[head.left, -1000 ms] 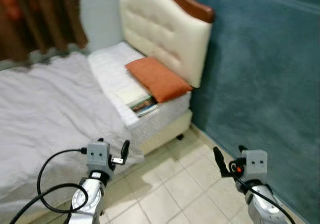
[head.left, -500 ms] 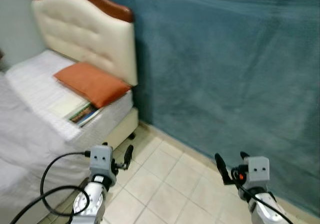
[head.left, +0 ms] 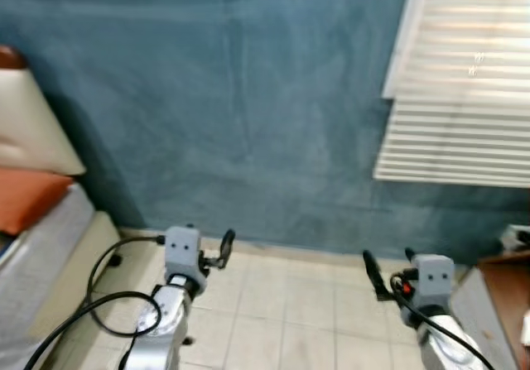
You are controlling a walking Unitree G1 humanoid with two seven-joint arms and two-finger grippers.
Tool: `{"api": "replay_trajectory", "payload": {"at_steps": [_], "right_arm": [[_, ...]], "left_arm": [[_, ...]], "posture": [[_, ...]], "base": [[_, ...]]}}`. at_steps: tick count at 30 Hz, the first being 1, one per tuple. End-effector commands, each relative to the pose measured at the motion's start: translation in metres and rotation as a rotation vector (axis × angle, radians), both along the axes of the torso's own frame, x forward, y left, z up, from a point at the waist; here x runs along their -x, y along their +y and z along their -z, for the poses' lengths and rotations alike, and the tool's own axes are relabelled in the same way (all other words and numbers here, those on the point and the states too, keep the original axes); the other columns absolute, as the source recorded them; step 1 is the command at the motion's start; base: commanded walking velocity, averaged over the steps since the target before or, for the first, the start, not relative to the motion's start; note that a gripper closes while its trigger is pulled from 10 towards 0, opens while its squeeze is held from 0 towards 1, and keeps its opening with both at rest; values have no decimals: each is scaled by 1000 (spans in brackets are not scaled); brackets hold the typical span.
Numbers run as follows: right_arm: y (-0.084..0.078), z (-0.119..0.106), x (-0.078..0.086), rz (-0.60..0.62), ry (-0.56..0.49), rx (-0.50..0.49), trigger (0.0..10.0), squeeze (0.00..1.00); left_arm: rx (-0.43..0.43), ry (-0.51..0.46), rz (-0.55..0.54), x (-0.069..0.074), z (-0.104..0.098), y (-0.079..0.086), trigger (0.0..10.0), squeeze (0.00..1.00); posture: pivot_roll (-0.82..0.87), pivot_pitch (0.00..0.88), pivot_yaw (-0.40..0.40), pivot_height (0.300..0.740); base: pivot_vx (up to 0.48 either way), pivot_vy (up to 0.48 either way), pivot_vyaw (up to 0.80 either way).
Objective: Clean up the room
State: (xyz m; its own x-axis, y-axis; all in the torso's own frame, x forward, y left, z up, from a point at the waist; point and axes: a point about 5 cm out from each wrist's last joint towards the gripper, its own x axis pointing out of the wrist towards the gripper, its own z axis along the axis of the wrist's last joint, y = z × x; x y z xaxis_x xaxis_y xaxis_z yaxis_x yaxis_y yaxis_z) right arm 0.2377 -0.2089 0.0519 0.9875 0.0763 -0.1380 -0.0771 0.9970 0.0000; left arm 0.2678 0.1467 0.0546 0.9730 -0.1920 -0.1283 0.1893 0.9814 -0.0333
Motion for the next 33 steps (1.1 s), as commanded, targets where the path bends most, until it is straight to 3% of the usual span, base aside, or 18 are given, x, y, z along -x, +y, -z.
{"api": "replay_trajectory", "payload": {"at_steps": [1,7,11,14,16,18,22,28,33], "right_arm": [[4,-2,-4,-22,-14,6,10000,0],[1,0,-1,-8,-10,4,10000,0],[-7,3,1,48,15,-76,10000,0],[-1,-6,-7,36,-27,-91,10000,0],[8,-14,-9,1,-52,-125,10000,0],[27,-19,-11,-121,-46,-209,10000,0],[39,-25,-25,-180,-58,-231,10000,0],[28,-21,-19,-182,-21,-170,10000,0],[37,-21,-18,-210,-20,-199,10000,0]], "left_arm": [[1,4,-7,-2,0,3,10000,0],[22,9,6,-3,2,-3,10000,0],[32,14,13,0,3,-10,10000,0],[18,3,13,2,-1,-1,10000,0],[42,-7,-10,17,-6,10,10000,0],[76,-26,-7,31,-15,16,10000,0],[66,-31,6,21,-17,12,10000,0],[72,-18,-33,19,-16,7,10000,0],[60,-22,-41,18,-18,10,10000,0]], "posture": [[-122,0,34,740],[-139,0,36,740],[-144,0,28,740],[-132,0,29,740],[-135,0,35,740],[-126,0,43,740],[-121,0,42,740],[-126,0,34,740],[-124,0,35,740]], "base": [[480,0,0],[480,0,0],[480,0,0],[480,0,0],[480,0,0],[480,0,0],[120,0,0],[0,0,0],[0,0,0]]}}
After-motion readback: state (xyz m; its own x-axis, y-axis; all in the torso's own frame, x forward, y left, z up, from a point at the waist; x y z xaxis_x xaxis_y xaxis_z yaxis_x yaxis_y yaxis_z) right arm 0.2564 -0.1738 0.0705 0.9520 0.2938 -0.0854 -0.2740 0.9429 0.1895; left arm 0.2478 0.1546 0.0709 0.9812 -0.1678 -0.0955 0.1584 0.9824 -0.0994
